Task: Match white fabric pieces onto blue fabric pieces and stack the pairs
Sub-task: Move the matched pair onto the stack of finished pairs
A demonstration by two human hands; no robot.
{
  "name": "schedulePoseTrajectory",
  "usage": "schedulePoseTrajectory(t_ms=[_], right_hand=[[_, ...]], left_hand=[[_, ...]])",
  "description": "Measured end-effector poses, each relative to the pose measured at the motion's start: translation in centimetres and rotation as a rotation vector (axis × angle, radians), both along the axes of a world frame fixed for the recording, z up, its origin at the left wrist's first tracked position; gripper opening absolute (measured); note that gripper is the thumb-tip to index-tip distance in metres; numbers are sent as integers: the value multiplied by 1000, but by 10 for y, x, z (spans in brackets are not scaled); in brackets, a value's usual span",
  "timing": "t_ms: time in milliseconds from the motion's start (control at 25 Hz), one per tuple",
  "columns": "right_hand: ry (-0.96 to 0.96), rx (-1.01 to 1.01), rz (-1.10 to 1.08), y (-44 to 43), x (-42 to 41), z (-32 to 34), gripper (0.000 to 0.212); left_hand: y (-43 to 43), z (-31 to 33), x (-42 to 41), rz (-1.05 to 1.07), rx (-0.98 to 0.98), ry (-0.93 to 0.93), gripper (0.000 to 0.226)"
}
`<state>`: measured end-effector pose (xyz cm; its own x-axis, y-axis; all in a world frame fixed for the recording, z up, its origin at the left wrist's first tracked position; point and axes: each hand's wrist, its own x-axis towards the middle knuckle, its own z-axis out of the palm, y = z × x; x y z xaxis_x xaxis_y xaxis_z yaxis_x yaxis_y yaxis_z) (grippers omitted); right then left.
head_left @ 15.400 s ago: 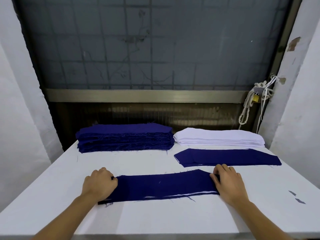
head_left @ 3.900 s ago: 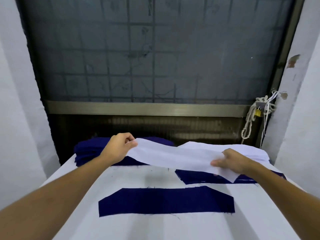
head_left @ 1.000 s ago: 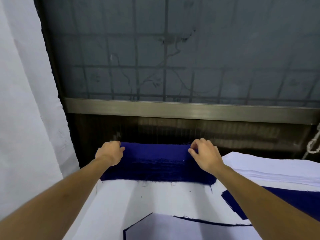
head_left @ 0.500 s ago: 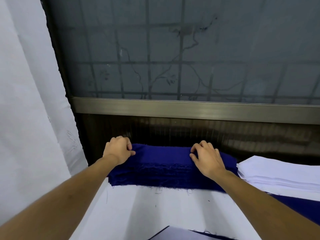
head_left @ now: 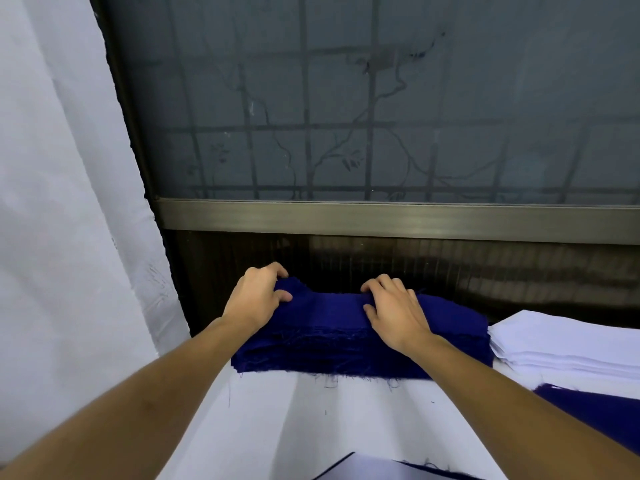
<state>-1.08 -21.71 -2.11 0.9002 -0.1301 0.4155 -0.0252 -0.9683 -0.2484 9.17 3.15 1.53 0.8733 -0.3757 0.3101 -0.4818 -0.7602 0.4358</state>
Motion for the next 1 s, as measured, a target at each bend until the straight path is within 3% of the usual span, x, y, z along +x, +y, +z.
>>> schedulePoseTrajectory(t_ms=[120,200,440,760,1000], right_hand=[[-13,27,65,21,6,7,52],[-20,82,129,39,12,15,57],[-77,90,213,64,13,33,29],[-54,172,99,26,-28,46,25],[35,288,-47,-30,-83,66,45]], left_hand=[[1,9,-12,-77,96,-73,19],[0,16,-24,-122,209,-196,19],[1,37,-53,-147,336,-466,31],[17,68,-69,-29,-306,-333,26],[18,71,-69,84,-428,-270,26]])
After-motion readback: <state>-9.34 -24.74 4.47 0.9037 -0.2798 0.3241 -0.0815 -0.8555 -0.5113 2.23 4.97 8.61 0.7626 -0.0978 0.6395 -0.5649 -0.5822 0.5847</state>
